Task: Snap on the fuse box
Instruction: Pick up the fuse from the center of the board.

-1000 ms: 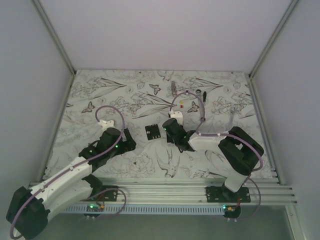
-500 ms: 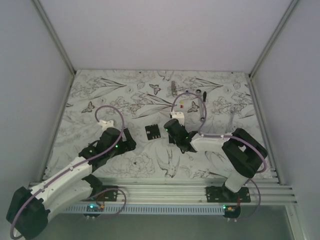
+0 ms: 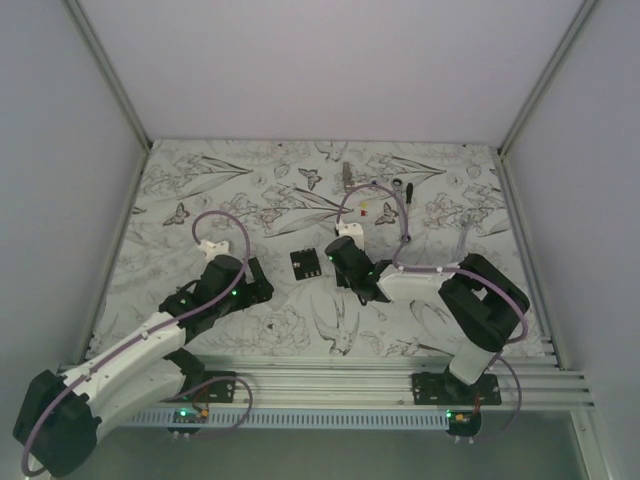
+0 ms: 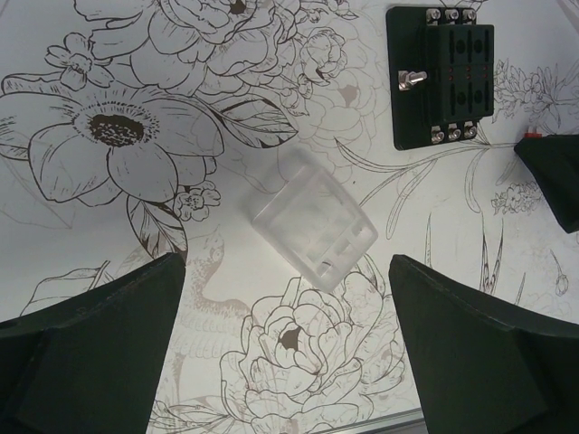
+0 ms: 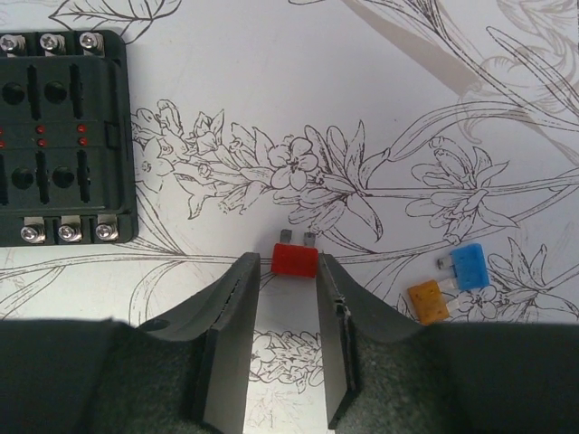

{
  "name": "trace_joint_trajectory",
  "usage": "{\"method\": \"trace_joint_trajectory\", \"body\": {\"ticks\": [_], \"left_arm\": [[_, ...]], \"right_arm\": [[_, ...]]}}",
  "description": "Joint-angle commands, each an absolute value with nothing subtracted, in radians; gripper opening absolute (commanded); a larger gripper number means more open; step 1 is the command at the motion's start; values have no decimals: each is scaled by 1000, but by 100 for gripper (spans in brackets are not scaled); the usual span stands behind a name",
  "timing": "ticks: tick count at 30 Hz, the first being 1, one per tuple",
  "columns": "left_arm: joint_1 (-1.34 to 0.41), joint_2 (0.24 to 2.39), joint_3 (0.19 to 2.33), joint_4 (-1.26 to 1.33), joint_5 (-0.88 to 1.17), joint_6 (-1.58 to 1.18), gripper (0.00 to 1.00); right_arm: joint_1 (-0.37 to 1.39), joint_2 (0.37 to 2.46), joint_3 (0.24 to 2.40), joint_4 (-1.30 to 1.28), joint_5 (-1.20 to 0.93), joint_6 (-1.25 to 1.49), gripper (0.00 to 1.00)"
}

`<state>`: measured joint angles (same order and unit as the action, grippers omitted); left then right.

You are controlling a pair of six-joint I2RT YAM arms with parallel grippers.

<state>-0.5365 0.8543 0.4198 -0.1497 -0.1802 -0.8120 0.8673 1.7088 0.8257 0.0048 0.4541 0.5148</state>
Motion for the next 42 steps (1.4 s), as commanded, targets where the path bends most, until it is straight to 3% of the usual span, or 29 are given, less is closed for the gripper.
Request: {"method": "trace_joint_trajectory", "body": {"ticks": [1,7,16,22,29,38,42], "left_arm": [[-532,861,436,-141,-165,-808,100],[-532,861,444,-141,-141,-810,100],[-532,905,465,-102,-75,-808,100],[-519,954,483,-35,0,-780,100],[-396,1040,536,64,283,-780,99],[-377,1201,674,106,440,-766,88],[-363,1289,693,177,521,-791,76]], "right_arm": [[864,1735,844,-14,446,518,35],[864,1734,839,-14,453,516,34],[864,1705,809,39,435,465,22],[864,1652,758,139,328,373,20],[864,1537,674,309,140,208,23],[864,1433,642,436,-39,60,23],[863,1408,617,498,-121,24,24]]}}
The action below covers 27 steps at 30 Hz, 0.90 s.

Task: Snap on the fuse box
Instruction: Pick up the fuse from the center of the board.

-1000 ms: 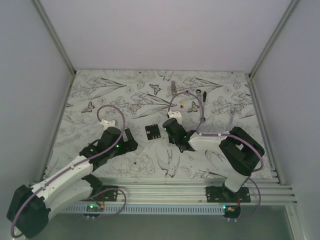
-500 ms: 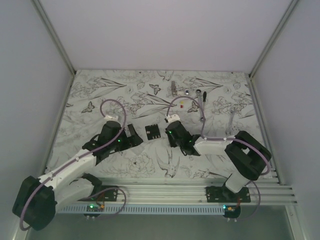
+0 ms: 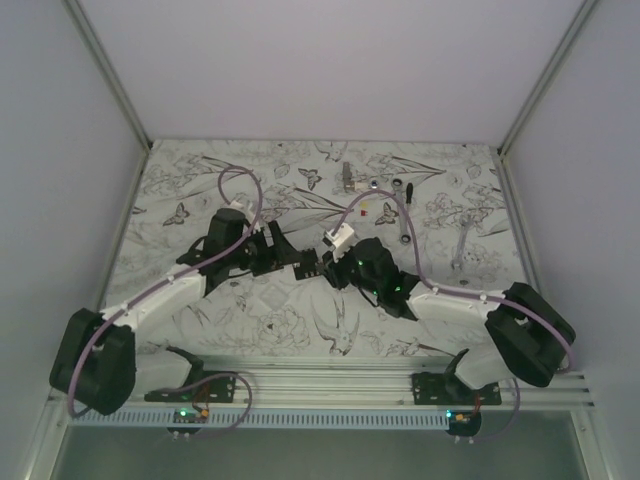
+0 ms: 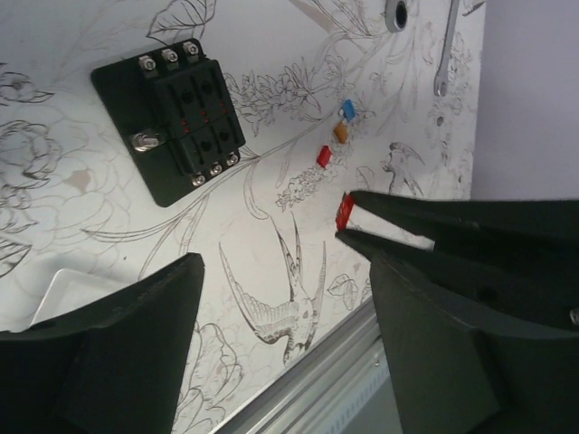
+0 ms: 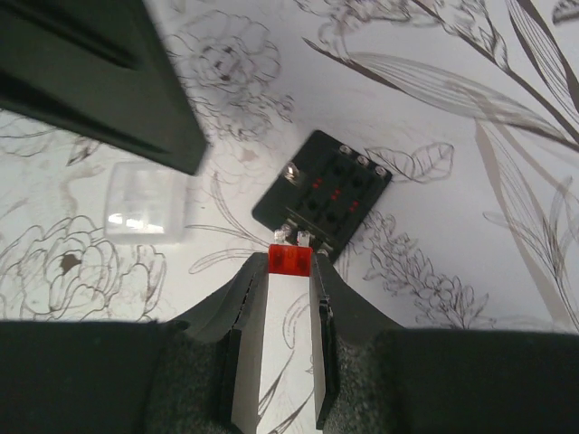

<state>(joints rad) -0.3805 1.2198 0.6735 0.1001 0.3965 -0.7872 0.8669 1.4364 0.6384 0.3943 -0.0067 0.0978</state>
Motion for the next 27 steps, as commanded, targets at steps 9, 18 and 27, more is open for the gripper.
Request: {"method": "trace_joint_trajectory", "body": {"ticks": [9,18,27], "left_arm": [[-360,1352,713,246,624,-829,60],[-398,1369,727,273,605,-850,45],[-424,1376,729,277,594,-842,28]], "right_arm": [[863,1355,572,568,-206,16,24],[863,1354,571,590,-229,26,24],[864,1361,569,607,-233,35,24]]}}
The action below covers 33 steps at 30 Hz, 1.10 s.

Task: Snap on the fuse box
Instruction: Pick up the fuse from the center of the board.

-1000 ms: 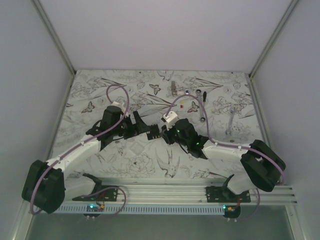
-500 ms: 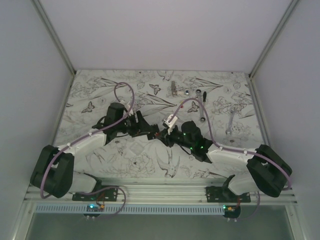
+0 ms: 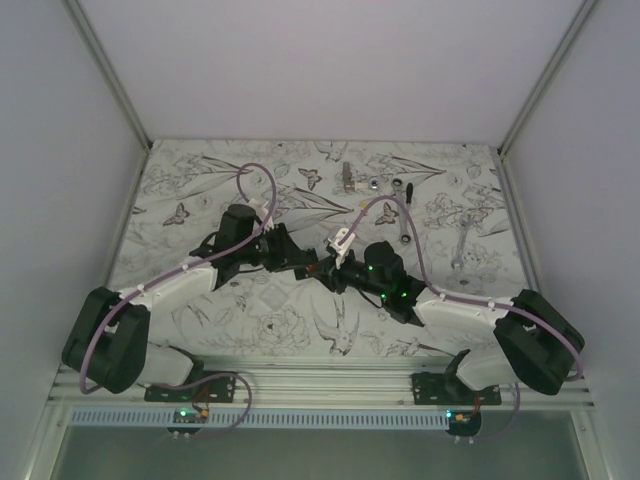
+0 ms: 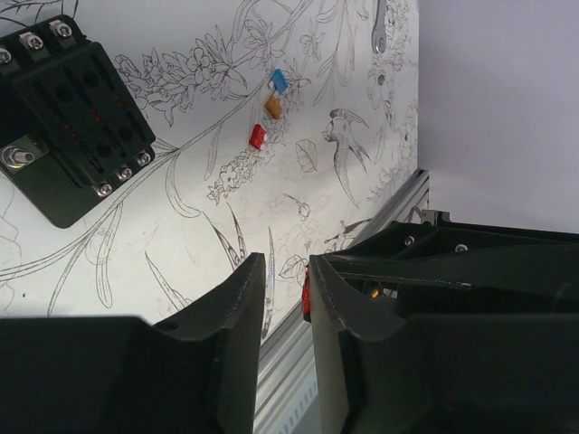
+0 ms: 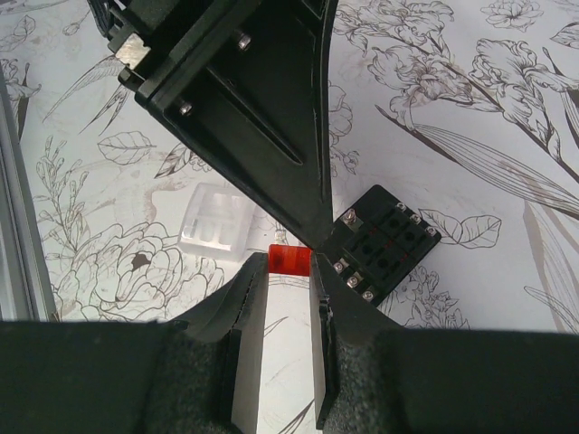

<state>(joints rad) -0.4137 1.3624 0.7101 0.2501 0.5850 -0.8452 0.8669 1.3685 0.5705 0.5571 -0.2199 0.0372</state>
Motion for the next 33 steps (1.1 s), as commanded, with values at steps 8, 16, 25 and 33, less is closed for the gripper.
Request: {"method": "trace_joint_trajectory", "body": {"ticks": [8,16,25,33], "left_arm": [[-444,1345,723,275,582,-841,25],[-461,1333,720,275,579,-842,8],[-467,1306,714,276,563,-845,0],[-461,1241,699,278,425,-855,0]], "right_arm": [[863,1365,569,613,-227,37,24],[864,1367,571,623,-221,43,24],[862,1364,577,620,-206,45,24],[821,1322,571,649,-191,186,59]]}}
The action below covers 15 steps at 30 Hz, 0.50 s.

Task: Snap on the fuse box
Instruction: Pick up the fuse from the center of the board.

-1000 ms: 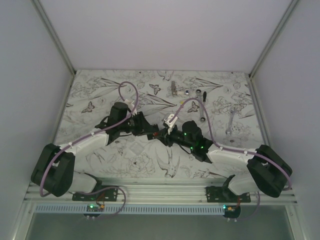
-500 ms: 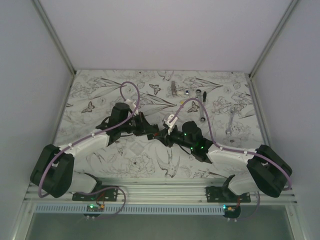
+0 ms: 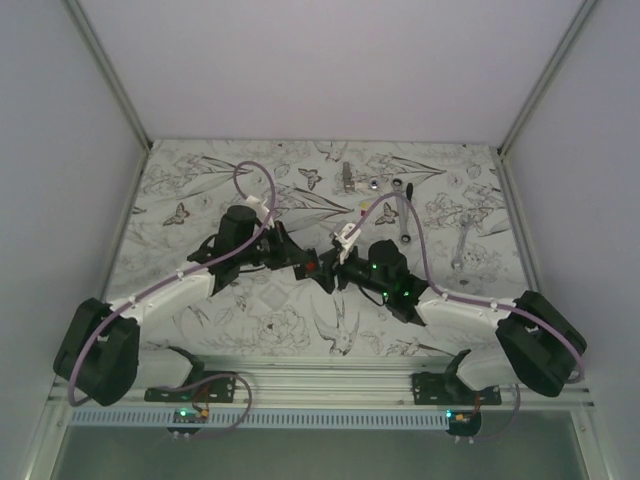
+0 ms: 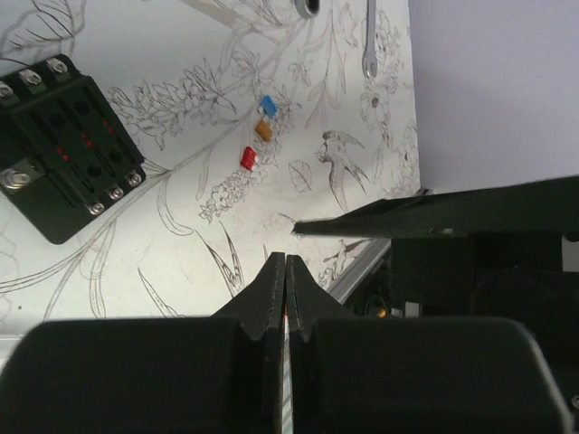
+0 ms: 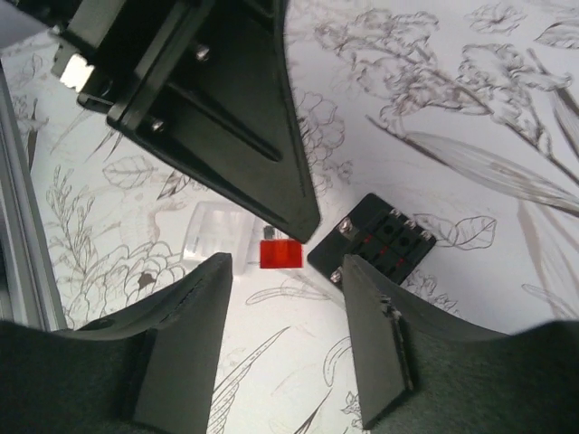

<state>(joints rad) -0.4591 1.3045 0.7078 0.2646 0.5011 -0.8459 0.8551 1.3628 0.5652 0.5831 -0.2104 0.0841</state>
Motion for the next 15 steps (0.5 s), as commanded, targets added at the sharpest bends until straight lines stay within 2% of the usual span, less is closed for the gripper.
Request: {"method": "trace_joint_trajectory", "body": {"ticks": [1,6,15], "left_arm": [[-459,1227,697,279,403,-856,0],[-457,1122,658,307,294,-884,0],[-502,905,548,435,119,-1027,0]], "right_arm": [[802,1317,572,650,-203,229,60],[737,1280,535,767,-302,433,60],[730,1311,521,1069,-354,837,54]]}}
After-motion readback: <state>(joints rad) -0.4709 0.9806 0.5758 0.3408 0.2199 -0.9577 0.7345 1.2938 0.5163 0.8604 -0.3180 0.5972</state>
